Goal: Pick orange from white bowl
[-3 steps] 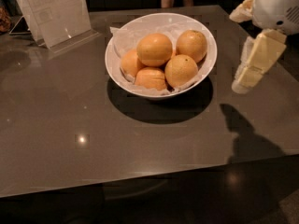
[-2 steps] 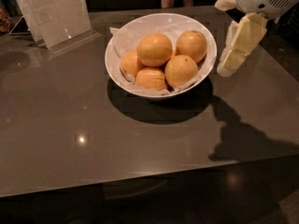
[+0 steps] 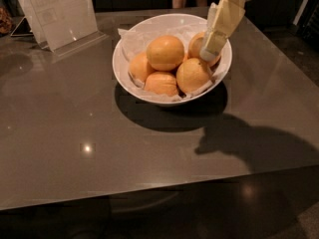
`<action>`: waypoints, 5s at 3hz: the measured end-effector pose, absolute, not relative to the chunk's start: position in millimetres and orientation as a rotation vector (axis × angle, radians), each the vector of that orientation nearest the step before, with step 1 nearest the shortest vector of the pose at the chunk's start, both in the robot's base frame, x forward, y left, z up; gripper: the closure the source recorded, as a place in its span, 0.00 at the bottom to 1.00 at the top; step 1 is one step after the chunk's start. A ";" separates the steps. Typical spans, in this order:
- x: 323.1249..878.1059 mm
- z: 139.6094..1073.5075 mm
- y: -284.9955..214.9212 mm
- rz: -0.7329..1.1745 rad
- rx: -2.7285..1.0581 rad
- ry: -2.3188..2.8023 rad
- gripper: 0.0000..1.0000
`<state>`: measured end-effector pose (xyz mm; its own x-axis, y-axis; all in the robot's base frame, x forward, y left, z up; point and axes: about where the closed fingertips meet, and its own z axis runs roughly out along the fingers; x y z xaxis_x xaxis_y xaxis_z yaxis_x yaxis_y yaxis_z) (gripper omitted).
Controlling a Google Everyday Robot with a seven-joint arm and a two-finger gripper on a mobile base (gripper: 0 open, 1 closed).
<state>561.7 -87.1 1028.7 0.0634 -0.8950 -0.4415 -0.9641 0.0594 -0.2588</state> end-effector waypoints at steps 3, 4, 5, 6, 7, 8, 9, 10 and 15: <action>594.0 994.9 -24.0 0.339 -1.965 1.802 0.00; 594.3 994.4 -23.3 0.340 -1.966 1.802 0.00; 602.9 982.4 -23.5 0.373 -1.907 1.827 0.00; 612.1 959.0 -20.4 0.442 -1.885 1.857 0.00; 614.1 942.2 -21.2 0.492 -1.869 1.887 0.00; 613.9 925.7 -21.9 0.547 -1.846 1.921 0.00; 614.8 925.0 -20.9 0.548 -1.843 1.920 0.17; 614.8 925.0 -20.9 0.548 -1.843 1.920 0.40; 587.4 972.2 -31.2 0.600 -1.718 1.568 1.00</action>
Offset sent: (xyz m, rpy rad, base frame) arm 0.0272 0.0616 -0.0342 0.0081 0.1525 0.1483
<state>587.4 -31.2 972.2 0.1509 -0.6435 -0.7504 -0.9801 0.0019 -0.1987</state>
